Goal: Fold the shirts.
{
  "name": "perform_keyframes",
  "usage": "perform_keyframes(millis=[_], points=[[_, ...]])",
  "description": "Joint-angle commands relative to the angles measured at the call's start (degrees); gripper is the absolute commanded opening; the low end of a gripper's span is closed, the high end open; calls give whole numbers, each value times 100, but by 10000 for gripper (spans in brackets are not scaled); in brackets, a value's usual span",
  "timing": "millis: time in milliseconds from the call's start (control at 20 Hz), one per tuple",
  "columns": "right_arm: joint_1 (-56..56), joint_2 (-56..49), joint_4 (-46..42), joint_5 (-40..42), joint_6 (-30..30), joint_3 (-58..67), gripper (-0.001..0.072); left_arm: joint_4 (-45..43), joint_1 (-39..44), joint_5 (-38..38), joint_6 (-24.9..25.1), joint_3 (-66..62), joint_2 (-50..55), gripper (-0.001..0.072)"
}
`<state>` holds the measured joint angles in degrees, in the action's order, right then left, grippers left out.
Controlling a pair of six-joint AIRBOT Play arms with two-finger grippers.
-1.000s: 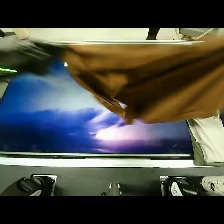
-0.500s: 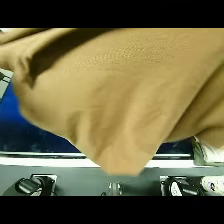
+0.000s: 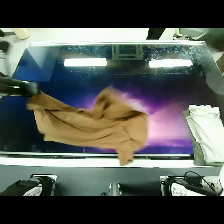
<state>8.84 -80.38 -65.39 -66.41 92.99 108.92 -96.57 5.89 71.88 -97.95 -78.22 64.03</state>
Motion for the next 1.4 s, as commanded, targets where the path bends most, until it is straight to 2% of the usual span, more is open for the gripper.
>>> perform_keyframes(millis=[0, 150, 200, 250, 300, 400, 450, 500, 550, 600, 700, 750, 1000, 1050, 1100, 1150, 1200, 1350], points=[[-778, -1641, 190, 195, 39, 4, 15, 1029, -662, -341, 146, 129, 1064, 27], [-1231, -2341, 177, 37, 63, 4, 17, 1613, -675, -299, 457, 129, 1816, 28], [-1307, -2439, 164, -291, 52, 4, 100, 1624, -678, -269, 481, 129, 1982, 28], [-1305, -2463, 138, -728, 11, 4, 345, 1622, -691, -256, 522, 127, 2063, 30], [-1287, -2441, 33, -1349, -197, 4, 440, 1613, -737, -212, 660, 116, 2083, 48], [-1290, -2400, -715, -2411, -374, -28, 440, 1593, -894, 2, 1021, 74, 2035, 29], [-1287, -2332, -765, -2680, -330, -238, 441, 1593, -1005, 190, 1126, 35, 2013, 29], [-1305, -2153, -680, -2658, -326, -728, 442, 1598, -1115, 289, 1126, 35, 1985, 29], [-1340, -1923, -437, -2522, -361, -1373, 474, 1600, -1204, 365, 1158, 37, 1963, 29], [-1373, -1646, -109, -2286, -581, -2135, 516, 1602, -1279, 407, 1169, 39, 1943, 29], [-1388, -1226, 367, -1648, -942, -3421, 663, 1606, -1331, 422, 1261, 39, 1941, 29], [-1390, -1145, 579, -1314, -1003, -3853, 667, 1609, -1331, 420, 1272, 39, 1941, 28], [-1781, -1386, 1471, -387, -1056, -4548, 648, 1864, -1329, 433, 1272, 39, 1939, 29], [-1967, -1432, 1537, -271, -1051, -4548, 603, 1910, -1329, 463, 1270, 39, 1932, 28], [-2153, -1440, 1502, -46, -981, -4548, 514, 1928, -1329, 470, 1272, 39, 1915, 29], [-2275, -1436, 1521, 223, -964, -4540, 294, 1926, -1331, 481, 1272, 39, 1886, 29], [-2288, -1414, 1493, 234, -914, -4478, 8, 1926, -1331, 481, 1274, 35, 1847, 29], [-1825, -957, 450, 205, -584, -4002, 14, 1917, -1351, 479, 1556, -227, 1705, 28]])
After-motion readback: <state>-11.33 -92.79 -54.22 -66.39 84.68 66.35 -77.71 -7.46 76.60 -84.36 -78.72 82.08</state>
